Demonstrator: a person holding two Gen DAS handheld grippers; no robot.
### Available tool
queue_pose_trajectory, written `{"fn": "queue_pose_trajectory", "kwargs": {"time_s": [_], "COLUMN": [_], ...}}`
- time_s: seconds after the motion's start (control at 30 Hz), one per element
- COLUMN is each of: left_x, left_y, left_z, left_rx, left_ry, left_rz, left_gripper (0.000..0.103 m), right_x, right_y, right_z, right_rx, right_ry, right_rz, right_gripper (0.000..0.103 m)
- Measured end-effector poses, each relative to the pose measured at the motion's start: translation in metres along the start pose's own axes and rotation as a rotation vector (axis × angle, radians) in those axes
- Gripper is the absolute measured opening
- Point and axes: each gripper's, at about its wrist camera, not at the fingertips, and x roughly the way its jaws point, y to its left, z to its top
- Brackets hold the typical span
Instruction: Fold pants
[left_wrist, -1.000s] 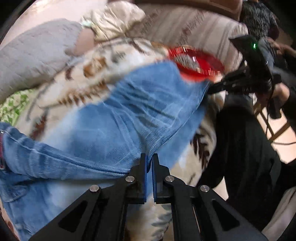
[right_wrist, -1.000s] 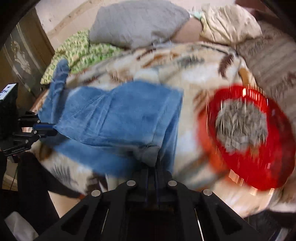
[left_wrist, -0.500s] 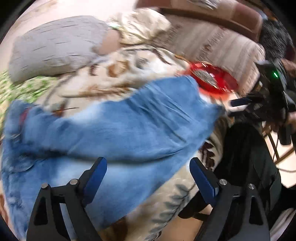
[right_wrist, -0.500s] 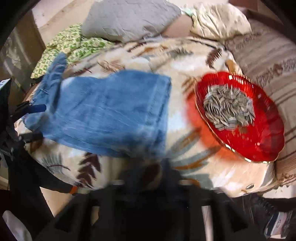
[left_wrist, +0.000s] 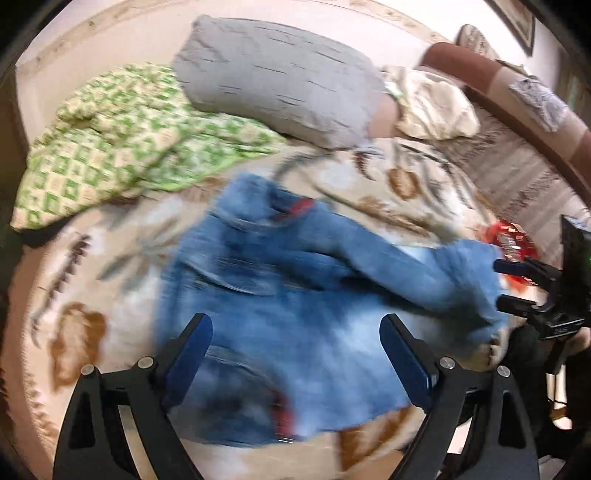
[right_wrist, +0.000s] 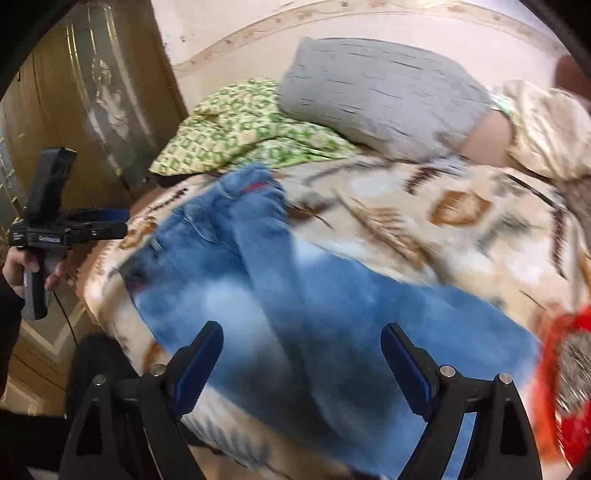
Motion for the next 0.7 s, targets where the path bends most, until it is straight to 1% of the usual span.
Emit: {"fn": "queue_pose_trajectory", "kwargs": {"time_s": [0.1,0.2,0.27,0.5,0.63,0.67,0.7], "left_x": [0.011,0.033,0.05,0.124,0.16,0.169,0.176], "left_y": [0.023,0.041,0.048,0.056,0.062,0.064,0.064], "left_z": [0.012,0.026,0.038,0.093,0.116,0.12,0.123], "left_rx": [0.012,0.008,0.012,0.049,0.038,0.035,0.035], "left_ry": [0.016,0.039,0.047,0.061,0.08,0.091,0.106], "left_rz": [0.045,0.047,0.049,-0.004,-0.026,-0.028,-0.035], "left_gripper": [0.092,0.092,0.092,0.092,0.092,0.092,0.092], "right_x": [0.024,0.045,0.061,0.124,0.155,0.162,0.168], "right_y": [0.017,0.027,0.03,0.025,0.019,0.018,0.017], "right_z": [0.022,0.036,0.046,0.078,0.083,0.083,0.084], "right_rx": [0.02,0.051,0.063,0.103,0.13,0.136,0.139], "right_ry": [-0.026,-0.038,-0.029,0.034,0.07,0.08,0.091], "right_rz": [0.041,0.051,0.043,0.043,0.037,0.041,0.049], "right_gripper": [0.09,0.09,0.09,0.089,0.088,0.087,0.073]}}
